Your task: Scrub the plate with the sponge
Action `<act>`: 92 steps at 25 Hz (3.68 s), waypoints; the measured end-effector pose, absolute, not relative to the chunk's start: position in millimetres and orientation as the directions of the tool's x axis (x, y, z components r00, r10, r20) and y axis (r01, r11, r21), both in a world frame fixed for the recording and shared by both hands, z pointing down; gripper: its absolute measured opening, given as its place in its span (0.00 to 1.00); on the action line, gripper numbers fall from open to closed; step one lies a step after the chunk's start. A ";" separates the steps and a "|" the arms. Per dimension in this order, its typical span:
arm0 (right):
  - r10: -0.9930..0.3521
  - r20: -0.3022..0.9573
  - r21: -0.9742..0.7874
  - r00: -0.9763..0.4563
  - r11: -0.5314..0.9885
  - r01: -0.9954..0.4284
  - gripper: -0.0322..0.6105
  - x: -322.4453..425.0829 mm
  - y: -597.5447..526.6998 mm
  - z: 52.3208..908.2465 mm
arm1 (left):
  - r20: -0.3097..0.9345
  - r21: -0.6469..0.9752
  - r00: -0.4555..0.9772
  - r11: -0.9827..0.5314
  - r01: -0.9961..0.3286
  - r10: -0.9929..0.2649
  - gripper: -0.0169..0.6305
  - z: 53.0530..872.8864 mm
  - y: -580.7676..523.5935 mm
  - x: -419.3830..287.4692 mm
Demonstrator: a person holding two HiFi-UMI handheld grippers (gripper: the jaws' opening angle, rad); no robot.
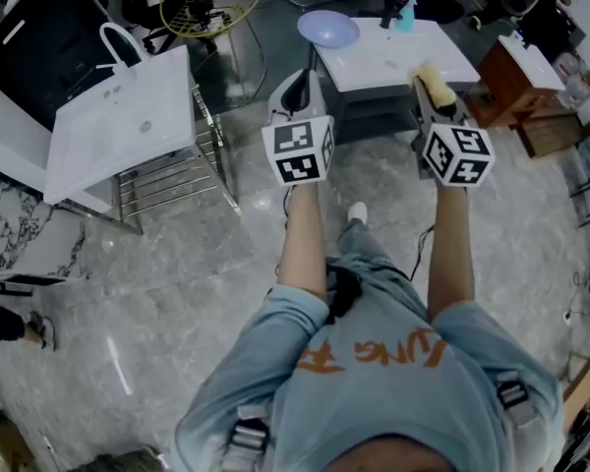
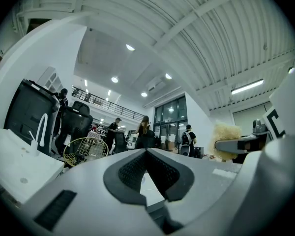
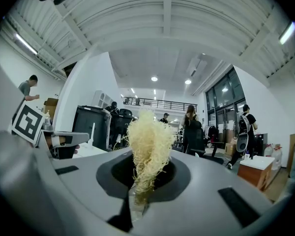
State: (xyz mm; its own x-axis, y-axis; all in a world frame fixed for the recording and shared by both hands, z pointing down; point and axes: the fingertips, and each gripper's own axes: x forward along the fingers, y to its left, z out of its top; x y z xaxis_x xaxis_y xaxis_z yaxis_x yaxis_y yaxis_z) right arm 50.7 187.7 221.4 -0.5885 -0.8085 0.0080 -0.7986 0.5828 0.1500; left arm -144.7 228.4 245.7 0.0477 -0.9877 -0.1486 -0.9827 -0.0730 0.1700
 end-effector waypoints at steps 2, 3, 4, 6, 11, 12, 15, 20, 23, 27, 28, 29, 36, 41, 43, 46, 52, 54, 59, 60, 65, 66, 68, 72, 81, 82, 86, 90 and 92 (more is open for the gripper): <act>-0.801 -0.002 0.154 -0.599 0.591 -0.792 0.10 45.9 180.4 219.4 | -0.154 0.169 0.036 -0.062 -0.984 -0.987 0.02 243.4 221.7 -151.6; -0.798 -0.005 0.156 -0.603 0.595 -0.788 0.10 44.1 175.9 219.2 | -0.154 0.170 0.030 -0.057 -0.984 -0.988 0.02 242.4 217.5 -154.9; -0.795 -0.009 0.156 -0.607 0.598 -0.786 0.10 42.9 170.7 219.3 | -0.154 0.170 0.026 -0.052 -0.984 -0.988 0.02 241.9 212.9 -157.6; -0.793 -0.016 0.147 -0.609 0.600 -0.786 0.10 42.2 157.9 219.2 | -0.151 0.170 0.023 -0.049 -0.984 -0.988 0.02 242.2 202.2 -161.0; -0.792 -0.010 0.129 -0.611 0.605 -0.786 0.10 44.1 112.9 225.6 | -0.134 0.185 0.027 -0.052 -0.981 -0.991 0.02 249.7 160.8 -158.8; -0.792 -0.003 0.124 -0.610 0.605 -0.787 0.10 46.1 101.8 229.8 | -0.124 0.189 0.026 -0.049 -0.981 -0.992 0.02 254.0 150.0 -157.3; -0.798 0.019 0.100 -0.602 0.601 -0.793 0.10 53.8 67.5 245.7 | -0.090 0.209 0.028 -0.046 -0.977 -0.996 0.02 273.0 118.1 -152.1; -0.785 0.079 0.086 -0.614 0.619 -0.781 0.10 52.7 3.4 277.6 | -0.027 0.264 0.016 -0.023 -0.964 -1.000 0.02 313.2 61.3 -148.2; -0.766 0.128 0.068 -0.630 0.640 -0.765 0.10 46.1 -39.2 301.4 | 0.023 0.297 -0.005 0.012 -0.955 -1.000 0.02 339.2 23.8 -151.9; -0.732 0.177 0.044 -0.658 0.674 -0.737 0.10 39.1 -94.9 318.8 | 0.091 0.325 -0.030 0.058 -0.944 -0.995 0.02 362.5 -25.0 -151.9; -0.724 0.183 0.037 -0.665 0.681 -0.731 0.10 37.9 -110.0 320.7 | 0.105 0.326 -0.035 0.067 -0.943 -0.994 0.02 365.5 -38.4 -151.4; -0.716 0.188 0.029 -0.672 0.688 -0.725 0.10 37.0 -125.7 322.2 | 0.119 0.324 -0.039 0.076 -0.943 -0.992 0.02 367.6 -52.6 -151.1; -0.690 0.230 -0.043 -0.686 0.697 -0.716 0.10 52.0 -232.0 353.6 | 0.221 0.297 -0.049 0.115 -0.948 -0.974 0.02 393.1 -145.0 -141.3; -0.662 0.250 -0.095 -0.707 0.709 -0.698 0.10 51.3 -280.7 381.2 | 0.289 0.301 -0.078 0.168 -0.939 -0.954 0.02 421.6 -180.9 -144.7; -0.647 0.250 -0.106 -0.721 0.721 -0.684 0.10 44.9 -292.7 388.4 | 0.304 0.301 -0.094 0.189 -0.935 -0.948 0.02 429.6 -188.6 -150.5; -0.614 0.265 -0.123 -0.744 0.744 -0.657 0.10 26.7 -303.8 401.7 | 0.325 0.319 -0.121 0.229 -0.920 -0.938 0.02 441.9 -192.4 -164.6; -0.554 0.295 -0.120 -0.778 0.787 -0.606 0.10 -16.9 -319.1 422.1 | 0.361 0.365 -0.135 0.273 -0.890 -0.923 0.03 469.3 -212.2 -202.9; -0.553 0.305 -0.111 -0.775 0.788 -0.606 0.10 -26.5 -331.8 423.4 | 0.365 0.384 -0.130 0.276 -0.881 -0.922 0.09 475.1 -227.0 -215.7; -0.554 0.336 -0.106 -0.762 0.781 -0.615 0.10 -46.0 -362.3 426.5 | 0.416 0.389 -0.116 0.292 -0.873 -0.902 0.17 491.1 -260.0 -238.1; -0.553 0.341 -0.109 -0.760 0.780 -0.617 0.10 -50.1 -368.0 428.3 | 0.426 0.392 -0.113 0.295 -0.871 -0.898 0.18 495.2 -266.0 -242.2; -0.537 0.377 -0.112 -0.754 0.782 -0.613 0.10 -71.5 -384.3 448.0 | 0.476 0.433 -0.086 0.319 -0.843 -0.875 0.23 524.6 -284.4 -260.2; -0.536 0.384 -0.113 -0.752 0.781 -0.614 0.10 -74.2 -386.6 451.9 | 0.482 0.453 -0.072 0.319 -0.832 -0.873 0.25 530.3 -287.8 -261.6; -0.534 0.396 -0.116 -0.747 0.778 -0.617 0.10 -77.7 -391.3 459.5 | 0.486 0.498 -0.043 0.317 -0.807 -0.873 0.28 540.4 -294.9 -263.2; -0.533 0.422 -0.125 -0.733 0.767 -0.630 0.10 -79.6 -400.1 474.4 | 0.511 0.537 -0.008 0.327 -0.778 -0.859 0.34 560.3 -303.8 -266.1; -0.543 0.434 -0.167 -0.718 0.735 -0.657 0.10 -83.3 -409.3 486.7 | 0.533 0.660 0.103 0.337 -0.671 -0.840 0.31 590.7 -318.6 -256.5; -0.543 0.435 -0.169 -0.718 0.734 -0.658 0.10 -82.9 -409.3 487.7 | 0.532 0.670 0.105 0.341 -0.660 -0.840 0.29 591.9 -319.5 -255.9; -0.551 0.432 -0.182 -0.714 0.722 -0.667 0.10 -79.0 -411.0 488.4 | 0.517 0.702 0.102 0.352 -0.619 -0.850 0.14 590.6 -323.1 -255.6; -0.557 0.422 -0.182 -0.715 0.721 -0.669 0.10 -74.8 -412.2 483.3 | 0.517 0.727 0.078 0.389 -0.566 -0.852 0.10 587.8 -323.6 -257.7; -0.562 0.413 -0.179 -0.716 0.721 -0.669 0.10 -71.3 -412.1 479.2 | 0.502 0.732 0.060 0.387 -0.561 -0.863 0.07 582.3 -323.7 -259.0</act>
